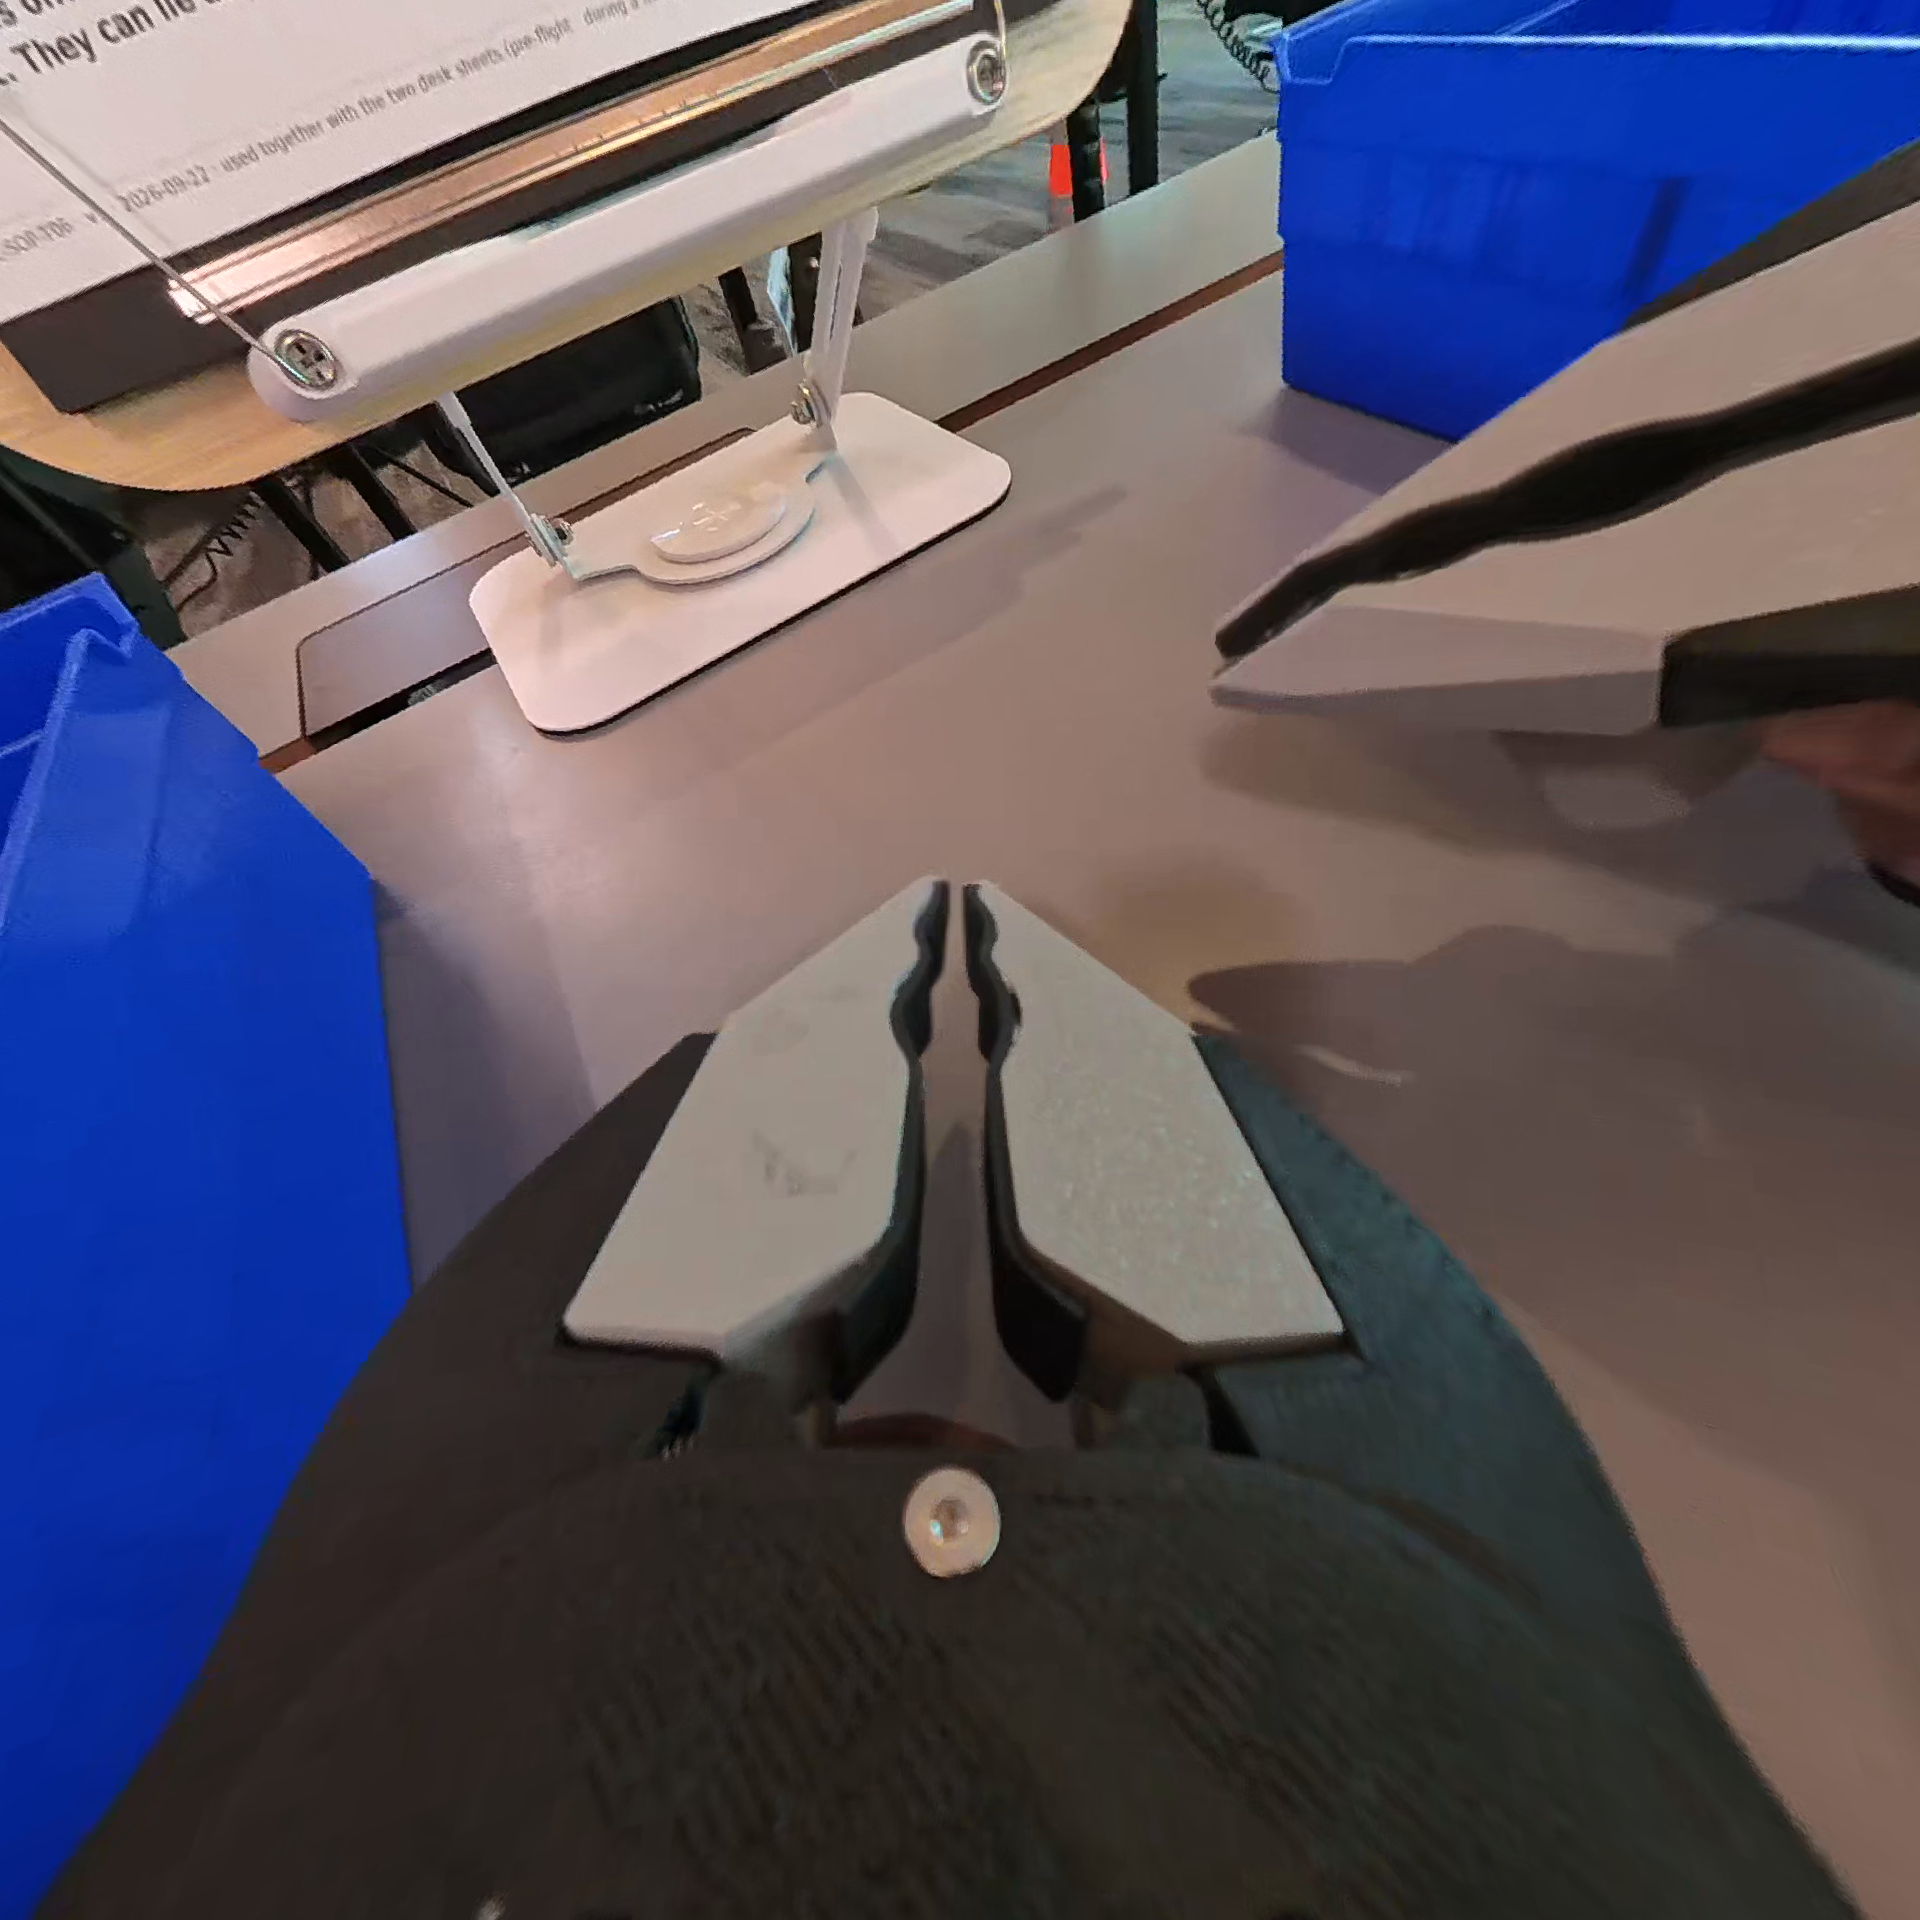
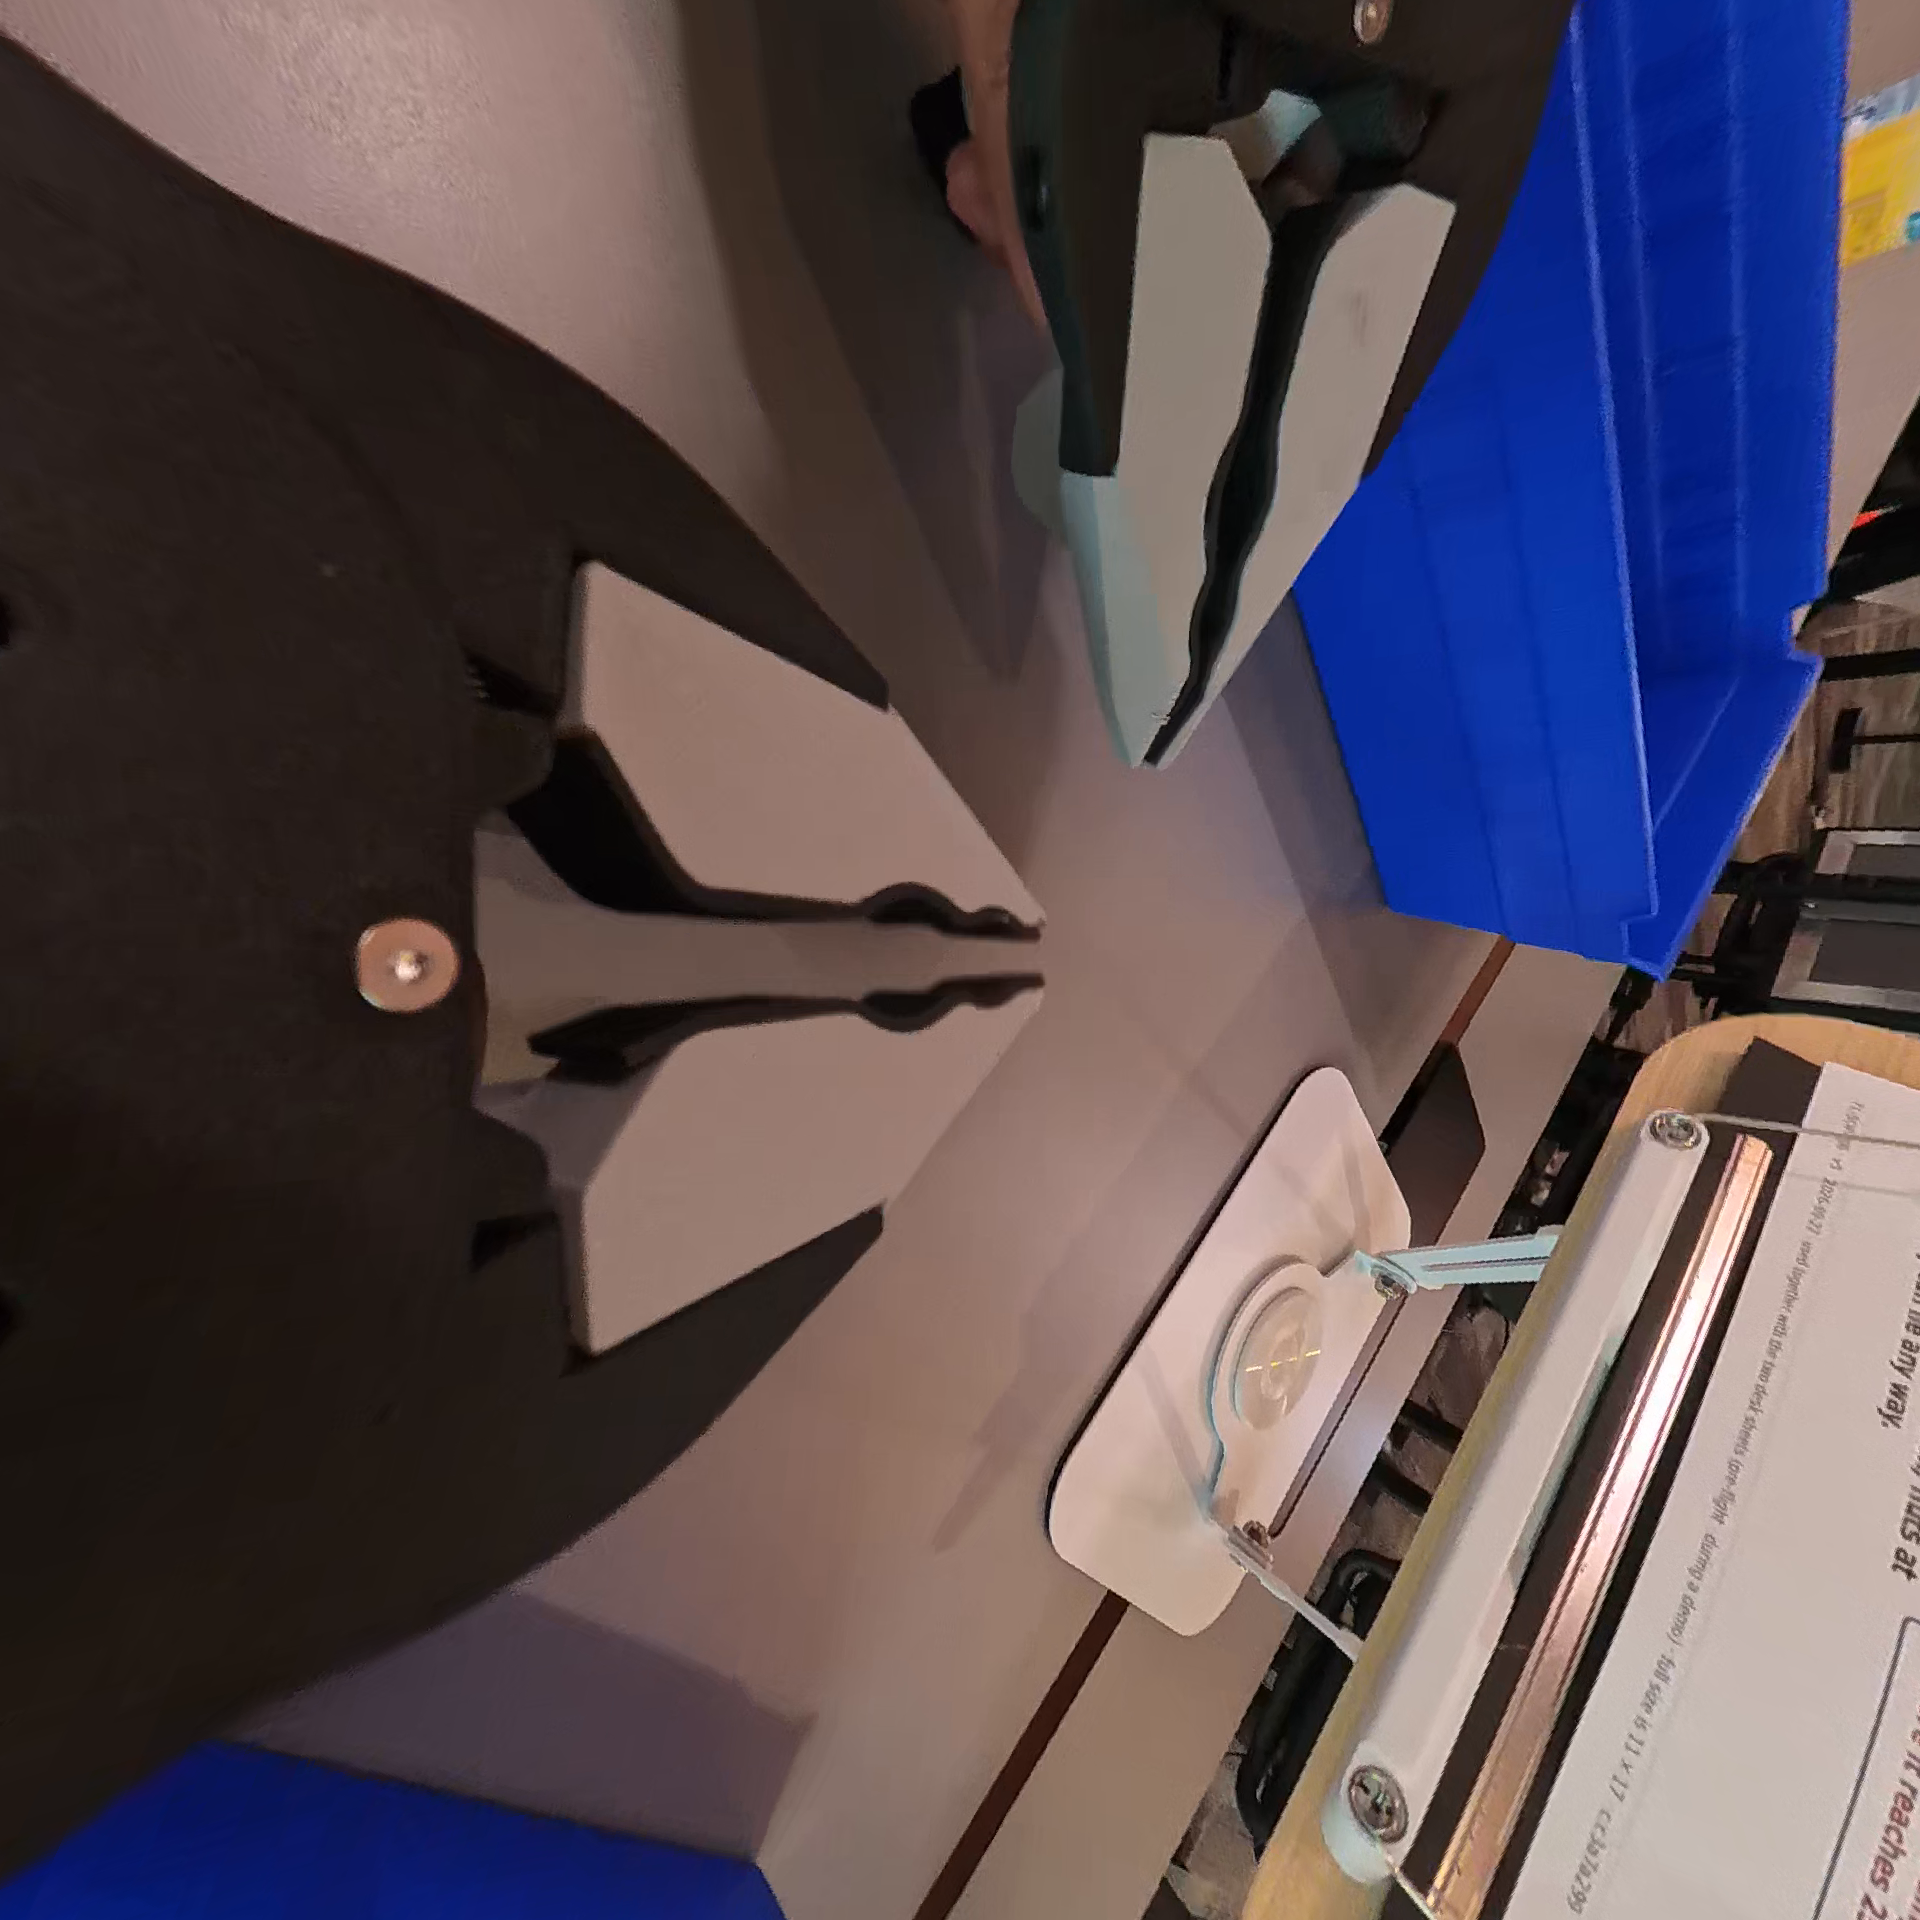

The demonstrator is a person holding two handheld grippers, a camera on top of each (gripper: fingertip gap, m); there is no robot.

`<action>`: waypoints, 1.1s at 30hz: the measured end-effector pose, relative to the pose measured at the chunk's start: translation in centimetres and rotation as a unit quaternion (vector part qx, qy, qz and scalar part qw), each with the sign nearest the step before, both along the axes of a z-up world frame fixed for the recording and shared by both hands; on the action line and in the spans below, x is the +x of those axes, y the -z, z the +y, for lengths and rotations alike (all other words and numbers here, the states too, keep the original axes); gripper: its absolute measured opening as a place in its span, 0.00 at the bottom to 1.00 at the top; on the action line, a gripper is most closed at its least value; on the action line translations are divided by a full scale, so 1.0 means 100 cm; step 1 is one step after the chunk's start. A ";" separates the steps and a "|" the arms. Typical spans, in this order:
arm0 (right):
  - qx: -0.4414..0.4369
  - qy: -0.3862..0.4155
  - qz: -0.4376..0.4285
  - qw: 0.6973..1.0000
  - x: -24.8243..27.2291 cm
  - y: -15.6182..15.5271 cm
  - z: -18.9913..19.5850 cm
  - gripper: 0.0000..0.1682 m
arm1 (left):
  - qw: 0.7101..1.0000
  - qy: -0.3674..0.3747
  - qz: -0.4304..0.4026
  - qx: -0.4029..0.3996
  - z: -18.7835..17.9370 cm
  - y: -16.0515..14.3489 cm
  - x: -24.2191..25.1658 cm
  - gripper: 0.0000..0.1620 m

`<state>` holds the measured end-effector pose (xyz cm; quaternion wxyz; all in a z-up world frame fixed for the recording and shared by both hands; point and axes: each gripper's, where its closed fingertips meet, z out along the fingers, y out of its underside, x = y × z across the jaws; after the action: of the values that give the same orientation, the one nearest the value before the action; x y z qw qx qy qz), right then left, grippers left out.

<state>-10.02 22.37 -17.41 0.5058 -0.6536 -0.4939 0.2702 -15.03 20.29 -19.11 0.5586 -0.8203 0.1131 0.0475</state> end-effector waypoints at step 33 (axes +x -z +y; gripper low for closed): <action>-0.046 -0.011 -0.039 0.998 -0.010 0.029 -0.004 0.10 | 0.999 0.013 -0.028 0.020 -0.001 -0.007 -0.001 0.16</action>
<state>-10.98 22.01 -20.30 0.4524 -0.6806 -0.5077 0.2726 -15.14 20.21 -18.44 0.5786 -0.8083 0.1072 0.0197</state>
